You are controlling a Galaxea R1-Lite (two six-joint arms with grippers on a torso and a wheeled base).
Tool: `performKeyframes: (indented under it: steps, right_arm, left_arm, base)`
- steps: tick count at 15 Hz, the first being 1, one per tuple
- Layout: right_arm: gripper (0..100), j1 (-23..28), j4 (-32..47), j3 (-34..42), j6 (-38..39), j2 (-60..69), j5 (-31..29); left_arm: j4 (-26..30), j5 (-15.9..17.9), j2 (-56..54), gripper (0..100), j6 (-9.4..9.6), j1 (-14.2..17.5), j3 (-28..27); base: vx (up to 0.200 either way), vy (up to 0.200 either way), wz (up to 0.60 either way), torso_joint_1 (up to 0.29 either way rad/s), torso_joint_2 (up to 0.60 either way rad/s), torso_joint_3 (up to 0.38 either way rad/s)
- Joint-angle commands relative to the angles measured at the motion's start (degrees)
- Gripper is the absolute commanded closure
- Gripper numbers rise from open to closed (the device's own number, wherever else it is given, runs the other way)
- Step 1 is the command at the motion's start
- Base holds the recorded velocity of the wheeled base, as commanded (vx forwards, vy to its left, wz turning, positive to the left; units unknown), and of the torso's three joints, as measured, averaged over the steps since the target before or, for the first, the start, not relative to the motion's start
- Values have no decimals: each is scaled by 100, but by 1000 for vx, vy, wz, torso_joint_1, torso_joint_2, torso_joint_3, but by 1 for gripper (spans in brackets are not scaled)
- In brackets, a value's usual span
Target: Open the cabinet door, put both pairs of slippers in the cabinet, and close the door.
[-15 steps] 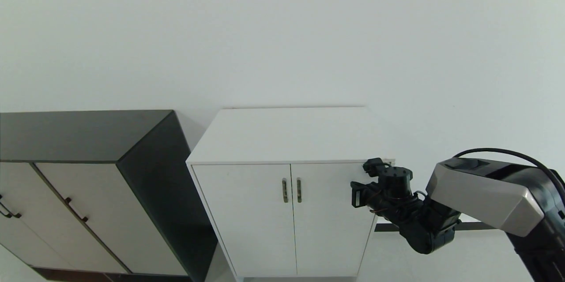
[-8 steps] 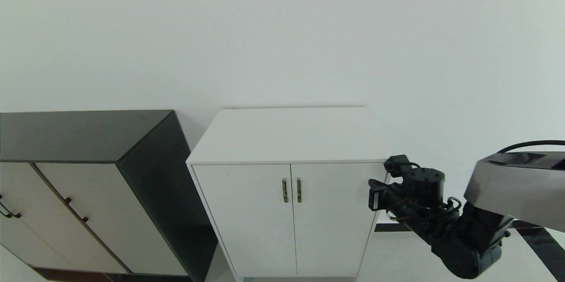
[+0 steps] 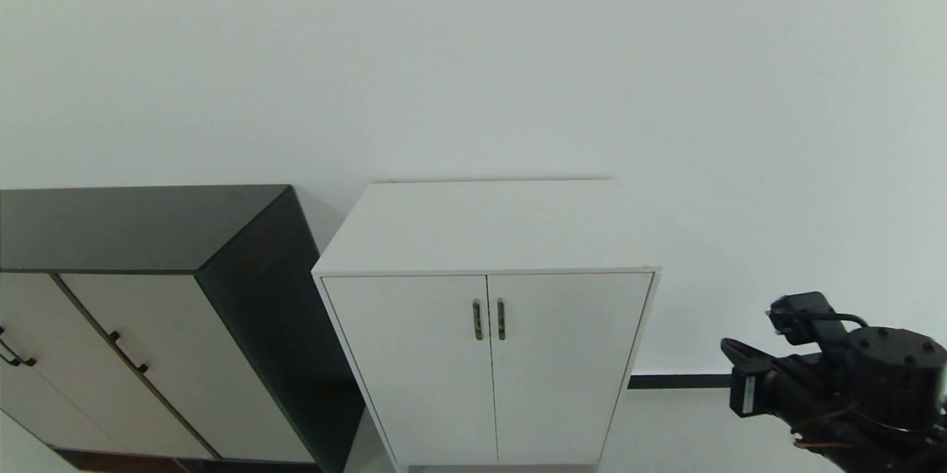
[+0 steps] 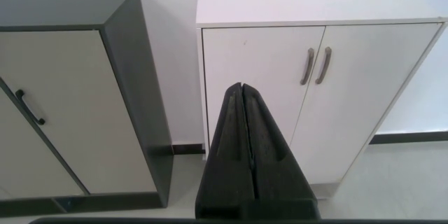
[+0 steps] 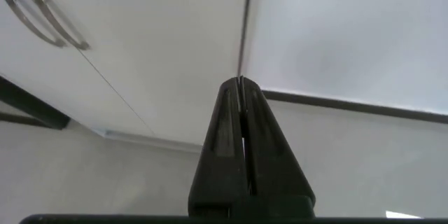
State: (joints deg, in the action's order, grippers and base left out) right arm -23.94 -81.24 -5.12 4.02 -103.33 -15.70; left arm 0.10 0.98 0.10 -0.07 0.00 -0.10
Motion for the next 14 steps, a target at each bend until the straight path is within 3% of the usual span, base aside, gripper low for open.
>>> performKeyframes:
  steps: [1,6,8,10,14]
  right_arm:
    - [100,258,196,512,37,1034,6]
    - [100,645,2420,512,107,2985,340]
    - [100,645,3694,512,231,4057,384]
    - [100,645,5522,512,327,5894,489]
    - [100,610,7983,345,283,8839,902]
  left_arm:
    - [-1,-1,-1,100,-1,0,1]
    - [-1,-1,-1,100,-1,0,1]
    - [-1,-1,-1,100,-1,0,1]
    - [-1,-1,-1,100,-1,0,1]
    - [-1,8,-1,100,7,0,1]
  base:
    - [0,0,0,0,0,0]
    - [0,0,0,0,0,0]
    - [0,0,0,0,0,0]
    - [0,0,0,0,0,0]
    - [0,0,0,0,0,0]
